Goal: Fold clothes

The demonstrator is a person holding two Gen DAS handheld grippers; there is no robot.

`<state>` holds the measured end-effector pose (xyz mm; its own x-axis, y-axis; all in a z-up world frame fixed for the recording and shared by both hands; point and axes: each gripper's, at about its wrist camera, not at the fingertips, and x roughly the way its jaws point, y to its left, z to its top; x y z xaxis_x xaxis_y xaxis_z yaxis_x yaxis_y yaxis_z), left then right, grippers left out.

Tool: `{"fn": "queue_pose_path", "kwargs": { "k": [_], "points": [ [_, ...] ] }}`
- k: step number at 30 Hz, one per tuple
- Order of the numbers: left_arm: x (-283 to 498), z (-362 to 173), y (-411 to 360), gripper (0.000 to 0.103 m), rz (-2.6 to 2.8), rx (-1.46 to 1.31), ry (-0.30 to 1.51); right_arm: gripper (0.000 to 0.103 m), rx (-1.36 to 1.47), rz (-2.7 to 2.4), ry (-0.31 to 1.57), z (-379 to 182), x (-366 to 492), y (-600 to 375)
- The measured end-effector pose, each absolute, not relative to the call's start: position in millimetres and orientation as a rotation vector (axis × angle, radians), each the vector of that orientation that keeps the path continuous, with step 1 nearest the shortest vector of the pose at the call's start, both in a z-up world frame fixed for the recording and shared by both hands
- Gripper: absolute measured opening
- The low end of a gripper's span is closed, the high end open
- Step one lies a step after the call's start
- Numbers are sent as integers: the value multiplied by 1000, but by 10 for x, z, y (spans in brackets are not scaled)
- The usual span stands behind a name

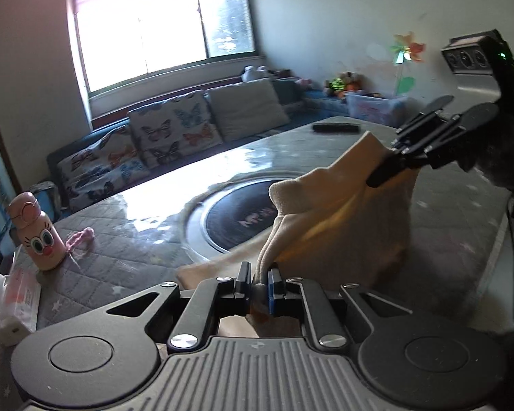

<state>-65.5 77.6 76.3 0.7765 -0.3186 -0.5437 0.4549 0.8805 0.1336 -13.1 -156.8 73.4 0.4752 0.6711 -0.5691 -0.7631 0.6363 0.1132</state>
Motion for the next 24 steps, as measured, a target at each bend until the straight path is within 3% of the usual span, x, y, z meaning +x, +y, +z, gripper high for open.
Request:
{"fn": "queue_pose_path", "kwargs": {
  "k": [12, 14, 15, 24],
  "points": [
    [464, 186, 765, 10, -276, 250, 677, 10, -153, 761, 738, 119, 938, -1178],
    [524, 81, 773, 10, -252, 250, 699, 15, -147, 739, 751, -28, 995, -1146],
    [533, 36, 778, 12, -238, 256, 706, 23, -138, 722, 755, -81, 1016, -1149],
    [523, 27, 858, 24, -191, 219, 713, 26, -65, 605, 761, -129, 1013, -1578]
  ]
}}
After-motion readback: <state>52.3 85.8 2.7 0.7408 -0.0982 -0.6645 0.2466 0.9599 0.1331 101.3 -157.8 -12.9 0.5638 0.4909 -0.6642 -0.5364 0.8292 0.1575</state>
